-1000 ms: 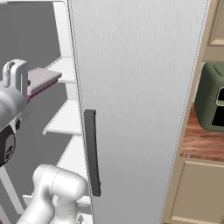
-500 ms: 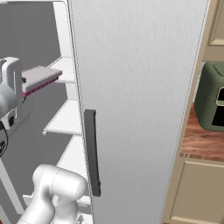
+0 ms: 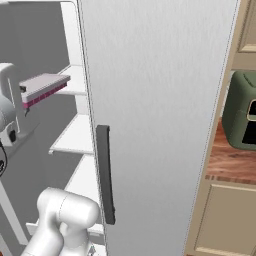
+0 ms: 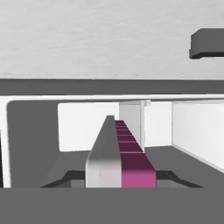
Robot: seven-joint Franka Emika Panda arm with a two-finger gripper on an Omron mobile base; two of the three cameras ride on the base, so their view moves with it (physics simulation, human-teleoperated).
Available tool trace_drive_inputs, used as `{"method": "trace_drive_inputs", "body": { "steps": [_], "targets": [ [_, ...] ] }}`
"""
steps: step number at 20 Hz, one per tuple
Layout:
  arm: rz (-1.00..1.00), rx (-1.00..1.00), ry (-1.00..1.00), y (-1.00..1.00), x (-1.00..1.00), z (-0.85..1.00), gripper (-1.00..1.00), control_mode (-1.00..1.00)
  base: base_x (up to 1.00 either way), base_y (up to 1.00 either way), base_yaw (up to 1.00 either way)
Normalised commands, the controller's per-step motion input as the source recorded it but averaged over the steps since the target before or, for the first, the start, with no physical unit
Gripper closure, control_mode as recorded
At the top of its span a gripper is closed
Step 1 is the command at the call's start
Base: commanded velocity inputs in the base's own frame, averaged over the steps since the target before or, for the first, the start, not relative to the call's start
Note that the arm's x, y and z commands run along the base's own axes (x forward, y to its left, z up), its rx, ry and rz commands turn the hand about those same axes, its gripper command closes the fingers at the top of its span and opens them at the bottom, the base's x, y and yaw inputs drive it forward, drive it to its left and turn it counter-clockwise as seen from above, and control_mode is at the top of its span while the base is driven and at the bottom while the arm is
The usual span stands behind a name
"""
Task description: The ice cube tray has been filled with water. Take the tray and place it in the freezer to make ice. Close the freezer door after placing the tray.
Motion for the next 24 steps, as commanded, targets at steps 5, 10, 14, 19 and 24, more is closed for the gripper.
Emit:
{"method": "trace_drive_inputs", "body": {
  "steps": [5, 10, 14, 19, 24],
  "targets": [
    [0.00, -0.04, 0.00, 0.00, 0.00, 0.00, 1.00, -1.00, 0.00, 0.00, 0.00],
    [0.00, 0.00, 0.02, 0.00, 0.00, 0.00, 1.00, -1.00, 0.00, 0.00, 0.00],
    [0.00, 0.00, 0.06, 0.00, 0.02, 0.00, 1.00, -1.00, 0.00, 0.00, 0.00],
    [0.00, 0.00, 0.12, -0.06, 0.16, 0.00, 1.00, -1.00, 0.00, 0.00, 0.00],
    [0.00, 0.00, 0.10, -0.09, 0.25, 0.00, 1.00, -1.00, 0.00, 0.00, 0.00]
  ]
}}
